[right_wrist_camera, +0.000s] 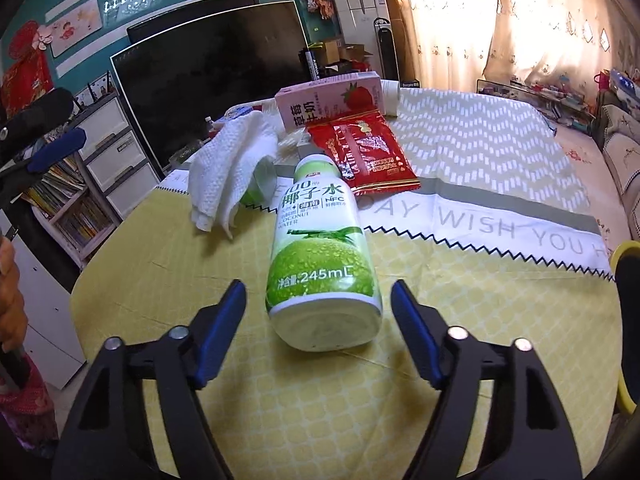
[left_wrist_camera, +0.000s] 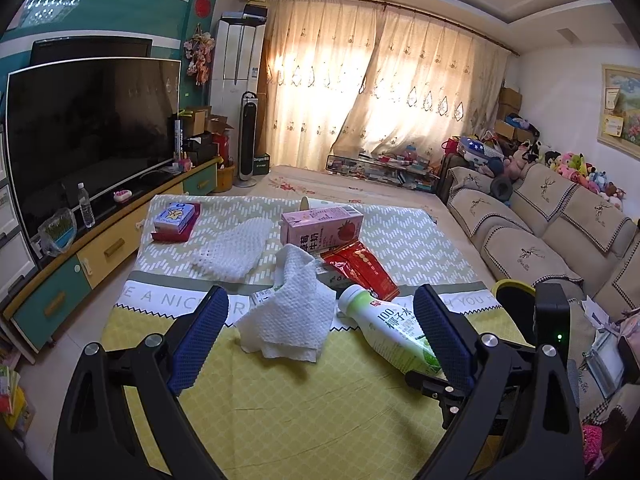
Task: Collect trash
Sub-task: 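Close the right gripper around the bottle and lift it, then carry the bottle over the bin and open the right gripper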
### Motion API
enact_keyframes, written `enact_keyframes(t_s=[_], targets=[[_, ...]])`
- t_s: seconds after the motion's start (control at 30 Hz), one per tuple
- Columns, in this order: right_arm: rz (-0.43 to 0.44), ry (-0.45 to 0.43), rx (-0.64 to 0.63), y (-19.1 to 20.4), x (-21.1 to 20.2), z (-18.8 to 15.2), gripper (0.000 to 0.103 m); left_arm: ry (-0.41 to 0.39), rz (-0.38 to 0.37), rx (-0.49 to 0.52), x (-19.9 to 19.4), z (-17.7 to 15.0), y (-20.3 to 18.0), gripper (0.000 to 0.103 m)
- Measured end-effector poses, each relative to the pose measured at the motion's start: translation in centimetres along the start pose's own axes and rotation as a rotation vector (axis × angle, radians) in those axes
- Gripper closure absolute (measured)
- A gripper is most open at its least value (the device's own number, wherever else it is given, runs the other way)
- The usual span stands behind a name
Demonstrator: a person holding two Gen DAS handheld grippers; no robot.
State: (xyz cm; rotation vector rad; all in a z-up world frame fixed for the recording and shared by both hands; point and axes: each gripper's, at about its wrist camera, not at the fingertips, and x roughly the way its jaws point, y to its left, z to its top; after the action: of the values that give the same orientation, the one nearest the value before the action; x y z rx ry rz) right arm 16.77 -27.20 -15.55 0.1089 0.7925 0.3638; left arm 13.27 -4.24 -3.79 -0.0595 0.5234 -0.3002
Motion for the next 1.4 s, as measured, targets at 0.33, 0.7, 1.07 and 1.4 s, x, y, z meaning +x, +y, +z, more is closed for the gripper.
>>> enact_keyframes(t_s=[0.33,0.7,1.07,1.4], targets=[[0.0,-0.103,0.007,-0.7,-3.3,0.4,0.052,0.019,-0.002,-0.003,0.8,-0.1,0.1,0.011],[0.005,-0.208,-0.008,-0.5,-8.0,1.7,0.053,0.016,-0.007,0.008,0.8,-0.1,-0.4,0.011],[0.003,-0.241,-0.01,-0.7,-9.7,1.8,0.053,0.022,-0.011,0.016,1.0,-0.4,-0.6,0.011],[0.004,-0.257,0.006,-1.2,-10.9,1.9,0.054,0.03,-0.013,0.02,1.3,-0.5,-0.8,0.011]])
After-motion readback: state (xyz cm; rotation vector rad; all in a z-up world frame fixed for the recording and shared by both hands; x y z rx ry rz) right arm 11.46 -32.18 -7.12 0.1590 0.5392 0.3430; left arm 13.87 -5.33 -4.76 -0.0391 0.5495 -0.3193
